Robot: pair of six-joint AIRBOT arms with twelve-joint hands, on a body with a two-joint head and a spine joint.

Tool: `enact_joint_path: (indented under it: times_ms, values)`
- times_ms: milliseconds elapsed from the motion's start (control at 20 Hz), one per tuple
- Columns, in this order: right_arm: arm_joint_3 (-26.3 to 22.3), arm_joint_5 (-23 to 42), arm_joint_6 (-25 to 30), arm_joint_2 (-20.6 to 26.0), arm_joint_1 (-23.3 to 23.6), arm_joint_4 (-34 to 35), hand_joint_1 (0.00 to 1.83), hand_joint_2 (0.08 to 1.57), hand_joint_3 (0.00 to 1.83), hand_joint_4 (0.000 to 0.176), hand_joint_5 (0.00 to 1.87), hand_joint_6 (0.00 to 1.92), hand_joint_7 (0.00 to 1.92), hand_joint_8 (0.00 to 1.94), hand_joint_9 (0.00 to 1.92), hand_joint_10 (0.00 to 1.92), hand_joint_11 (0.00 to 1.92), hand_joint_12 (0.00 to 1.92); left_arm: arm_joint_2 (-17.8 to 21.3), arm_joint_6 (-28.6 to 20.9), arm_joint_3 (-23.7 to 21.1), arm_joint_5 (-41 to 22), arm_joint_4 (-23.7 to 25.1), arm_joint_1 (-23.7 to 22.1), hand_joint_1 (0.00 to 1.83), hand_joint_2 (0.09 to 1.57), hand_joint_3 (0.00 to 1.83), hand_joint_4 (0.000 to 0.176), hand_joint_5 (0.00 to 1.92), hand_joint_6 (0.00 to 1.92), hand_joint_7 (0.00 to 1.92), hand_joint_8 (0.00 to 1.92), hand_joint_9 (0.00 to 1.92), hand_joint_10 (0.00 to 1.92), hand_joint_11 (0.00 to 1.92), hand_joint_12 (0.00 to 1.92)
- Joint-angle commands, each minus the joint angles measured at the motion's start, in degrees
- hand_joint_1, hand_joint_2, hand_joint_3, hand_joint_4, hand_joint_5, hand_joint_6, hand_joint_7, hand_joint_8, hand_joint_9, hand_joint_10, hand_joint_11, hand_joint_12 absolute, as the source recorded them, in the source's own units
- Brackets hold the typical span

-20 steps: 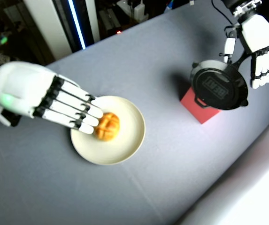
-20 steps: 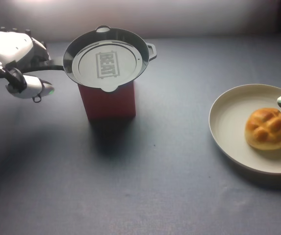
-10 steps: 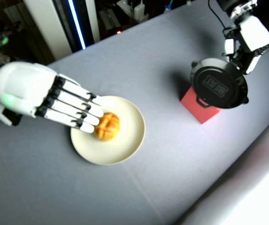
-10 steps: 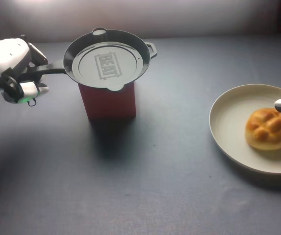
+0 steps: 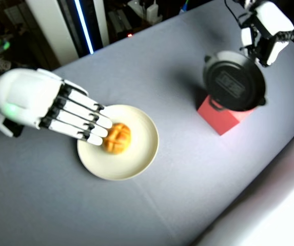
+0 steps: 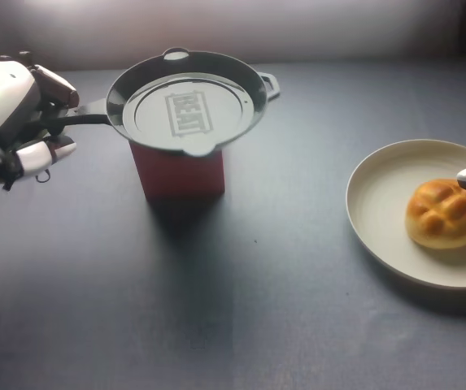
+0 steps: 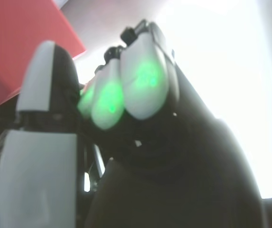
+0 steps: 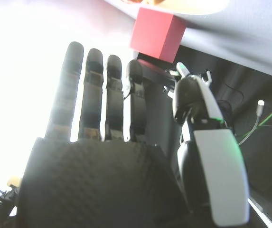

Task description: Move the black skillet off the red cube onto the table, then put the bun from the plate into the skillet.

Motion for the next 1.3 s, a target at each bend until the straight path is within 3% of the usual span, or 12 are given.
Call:
enact_joint_path:
  times_ms: [0, 400, 650, 800, 850, 900, 950, 1000, 1100, 1150, 1200, 1250]
  values:
    - [0.3, 6.6, 0.4, 0.0, 0.3, 1.0, 0.51, 1.35, 0.01, 0.006, 0.45, 0.00, 0.42, 0.00, 0.40, 0.00, 0.27, 0.38, 1.2, -0.7, -0.7, -10.5, 1.9, 0.3, 1.46, 1.24, 0.00, 0.000, 1.22, 1.92, 1.41, 1.92, 1.59, 1.92, 1.65, 1.92]
    - [0.2, 6.6, 0.5, -0.1, 0.3, 1.7, 0.47, 1.35, 0.00, 0.000, 0.46, 0.00, 0.43, 0.00, 0.40, 0.01, 0.26, 0.40, 7.3, -3.3, -11.8, -17.9, 12.4, 9.7, 1.45, 1.25, 0.00, 0.000, 1.31, 1.92, 1.52, 1.92, 1.66, 1.92, 1.70, 1.92]
    - [0.2, 6.6, 0.7, -0.1, 0.3, 1.7, 0.49, 1.36, 0.00, 0.000, 0.48, 0.00, 0.45, 0.00, 0.41, 0.01, 0.25, 0.40, 4.6, -0.7, -12.8, -13.9, 10.9, 12.6, 1.36, 1.24, 0.00, 0.000, 1.23, 1.92, 1.45, 1.92, 1.61, 1.92, 1.63, 1.92]
    - [0.2, 6.6, 0.7, -0.1, 0.3, 1.7, 0.52, 1.34, 0.00, 0.000, 0.48, 0.00, 0.46, 0.00, 0.44, 0.01, 0.17, 0.69, 2.4, -0.3, -12.3, -11.4, 10.2, 13.1, 1.23, 1.20, 0.00, 0.000, 1.10, 1.92, 1.32, 1.92, 1.51, 1.92, 1.54, 1.92]
    - [0.2, 6.6, 0.7, -0.1, 0.3, 1.7, 0.47, 1.35, 0.00, 0.000, 0.45, 0.00, 0.42, 0.00, 0.40, 0.00, 0.12, 0.68, 2.0, 0.2, -12.1, -10.7, 9.9, 13.1, 1.16, 1.20, 0.00, 0.019, 0.96, 1.92, 1.20, 1.92, 1.44, 1.92, 1.50, 1.92]
    - [0.2, 6.6, 0.7, -0.1, 0.3, 1.7, 0.48, 1.36, 0.00, 0.000, 0.45, 0.00, 0.42, 0.00, 0.40, 0.00, 0.12, 0.68, 1.6, 0.7, -12.0, -9.9, 9.5, 13.2, 1.11, 1.19, 0.00, 0.145, 0.90, 1.92, 1.15, 1.92, 1.40, 1.92, 1.47, 1.92]
    - [0.2, 6.6, 0.7, -0.1, 0.3, 1.7, 0.48, 1.35, 0.00, 0.000, 0.45, 0.00, 0.43, 0.00, 0.40, 0.00, 0.12, 0.69, 1.4, 0.9, -12.0, -9.4, 9.3, 13.4, 1.12, 1.19, 0.00, 0.170, 0.88, 1.92, 1.12, 1.92, 1.37, 1.92, 1.45, 1.92]
    - [0.2, 6.6, 0.7, -0.1, 0.3, 1.7, 0.48, 1.35, 0.00, 0.000, 0.45, 0.00, 0.42, 0.00, 0.40, 0.00, 0.12, 0.69, 1.2, 1.0, -12.0, -9.2, 9.0, 13.6, 1.12, 1.19, 0.00, 0.175, 0.81, 1.92, 1.06, 1.92, 1.31, 1.92, 1.39, 1.92]
    - [0.2, 6.6, 0.7, -0.1, 0.3, 1.7, 0.47, 1.35, 0.00, 0.000, 0.45, 0.00, 0.42, 0.00, 0.40, 0.00, 0.09, 0.77, 0.9, 1.6, -12.0, -8.9, 8.5, 14.0, 1.10, 1.20, 0.00, 0.162, 0.66, 1.92, 0.83, 1.92, 1.04, 1.92, 1.10, 1.92]
    - [0.2, 6.6, 0.7, -0.1, 0.3, 1.7, 0.49, 1.35, 0.00, 0.000, 0.46, 0.00, 0.44, 0.00, 0.41, 0.00, 0.11, 0.75, 0.9, 1.9, -12.1, -8.8, 8.4, 14.1, 1.13, 1.21, 0.00, 0.093, 0.36, 1.91, 0.54, 1.92, 0.74, 1.92, 0.81, 1.92]
    - [0.2, 6.6, 0.7, -0.1, 0.3, 1.7, 0.49, 1.35, 0.00, 0.000, 0.46, 0.00, 0.44, 0.00, 0.42, 0.00, 0.14, 0.70, 1.0, 2.2, -12.3, -8.9, 8.2, 14.3, 0.94, 1.34, 0.01, 0.000, 0.49, 1.73, 0.33, 1.92, 0.51, 1.92, 0.59, 1.92]
    - [0.2, 6.6, 0.8, -0.1, 0.3, 1.7, 0.50, 1.35, 0.00, 0.000, 0.46, 0.00, 0.44, 0.00, 0.41, 0.00, 0.15, 0.65, 1.2, 2.2, -12.4, -9.0, 8.2, 14.4, 1.00, 1.24, 0.00, 0.039, 0.17, 1.54, 0.22, 1.83, 0.36, 1.89, 0.42, 1.92]
